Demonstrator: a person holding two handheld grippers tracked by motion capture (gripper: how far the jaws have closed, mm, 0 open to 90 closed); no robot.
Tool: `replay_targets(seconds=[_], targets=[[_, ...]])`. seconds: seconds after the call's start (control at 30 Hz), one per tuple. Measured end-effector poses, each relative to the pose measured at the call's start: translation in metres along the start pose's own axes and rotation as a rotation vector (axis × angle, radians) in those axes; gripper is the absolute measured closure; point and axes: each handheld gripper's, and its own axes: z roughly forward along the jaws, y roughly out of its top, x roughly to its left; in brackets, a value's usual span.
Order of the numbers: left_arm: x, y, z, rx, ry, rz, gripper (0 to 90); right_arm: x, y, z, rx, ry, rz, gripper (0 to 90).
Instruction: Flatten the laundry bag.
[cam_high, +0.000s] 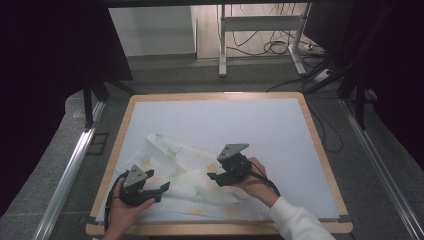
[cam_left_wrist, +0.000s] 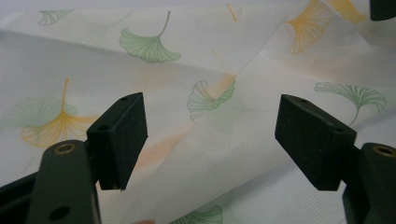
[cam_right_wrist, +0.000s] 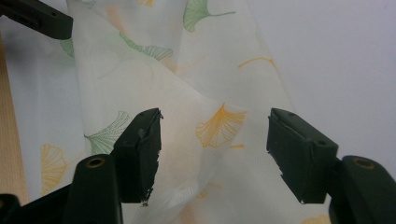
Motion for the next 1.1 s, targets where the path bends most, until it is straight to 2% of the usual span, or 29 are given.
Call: replay_targets(seconds=[0.17, 0.37, 0.6, 0.73, 0.93, 1.1], targets=[[0.0, 0.0, 0.0, 0.001, -0.001, -0.001, 25.3, 0.0, 0.0, 0.01, 0.03, 0.045, 0.005, 45.4], [-0.001, 0.0, 0.001, 0.007, -0.003, 0.002, 25.2, -0.001, -0.002, 0.021, 0.064, 0.047, 0.013, 57.9], [-0.001, 0.0, 0.002, 0.011, -0.003, 0.007, 25.2, -0.004, -0.006, 0.029, 0.094, 0.049, 0.023, 59.4], [-0.001, -0.001, 0.003, 0.022, -0.002, 0.016, 25.2, -0.004, -0.006, 0.032, 0.093, 0.059, 0.028, 67.2], [-0.001, -0.001, 0.003, 0.023, -0.004, 0.017, 25.2, -0.004, -0.005, 0.031, 0.066, 0.086, 0.01, 87.4], [-0.001, -0.001, 0.003, 0.024, -0.01, 0.019, 25.3, -0.005, -0.004, 0.024, 0.026, 0.055, -0.002, 88.0]])
